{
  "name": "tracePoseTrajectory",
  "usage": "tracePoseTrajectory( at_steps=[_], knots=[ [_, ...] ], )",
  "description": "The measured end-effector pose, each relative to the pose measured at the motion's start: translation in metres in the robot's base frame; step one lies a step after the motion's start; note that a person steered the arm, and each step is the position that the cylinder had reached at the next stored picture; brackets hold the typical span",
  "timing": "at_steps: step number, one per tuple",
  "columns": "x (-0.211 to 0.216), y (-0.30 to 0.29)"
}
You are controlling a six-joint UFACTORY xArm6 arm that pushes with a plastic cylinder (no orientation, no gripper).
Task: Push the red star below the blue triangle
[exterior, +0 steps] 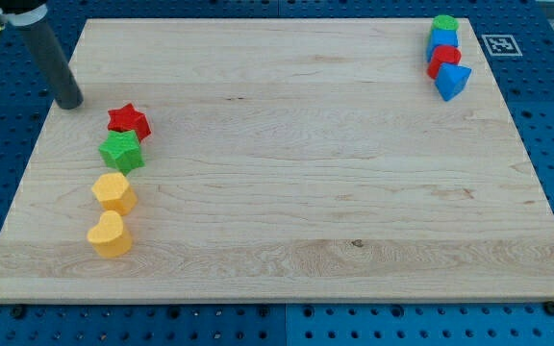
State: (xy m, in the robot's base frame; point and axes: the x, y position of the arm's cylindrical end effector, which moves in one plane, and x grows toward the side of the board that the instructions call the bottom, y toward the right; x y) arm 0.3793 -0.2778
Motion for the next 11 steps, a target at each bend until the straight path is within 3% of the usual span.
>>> tracePoseTrajectory(
  at_steps=[2, 5, 11],
  knots=[
    [0.036, 0.004],
    [0.036, 0.084],
    [0.073, 0.432]
  ],
)
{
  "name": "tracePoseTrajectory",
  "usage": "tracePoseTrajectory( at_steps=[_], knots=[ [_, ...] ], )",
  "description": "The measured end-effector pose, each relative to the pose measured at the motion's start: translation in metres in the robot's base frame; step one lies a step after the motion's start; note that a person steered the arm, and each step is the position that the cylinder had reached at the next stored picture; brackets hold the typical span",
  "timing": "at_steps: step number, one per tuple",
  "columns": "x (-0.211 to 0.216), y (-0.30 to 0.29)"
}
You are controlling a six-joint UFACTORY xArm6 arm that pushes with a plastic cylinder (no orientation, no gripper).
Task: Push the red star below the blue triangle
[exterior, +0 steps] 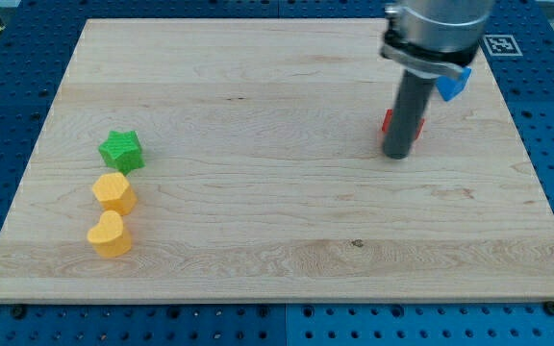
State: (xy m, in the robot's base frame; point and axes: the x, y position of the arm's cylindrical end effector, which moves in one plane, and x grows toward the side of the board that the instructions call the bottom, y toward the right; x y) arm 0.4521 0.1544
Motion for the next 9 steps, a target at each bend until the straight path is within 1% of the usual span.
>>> tracePoseTrajectory(
  at_steps=[1, 2, 3, 4, 5, 7, 9],
  knots=[
    [0.000, 0.021],
    [0.008, 0.021],
    [0.017, 0.016],
    [0.012, -0.010],
    [-0.007, -0.022],
    [-0.012, 0.012],
    [-0.015, -0.025]
  ],
)
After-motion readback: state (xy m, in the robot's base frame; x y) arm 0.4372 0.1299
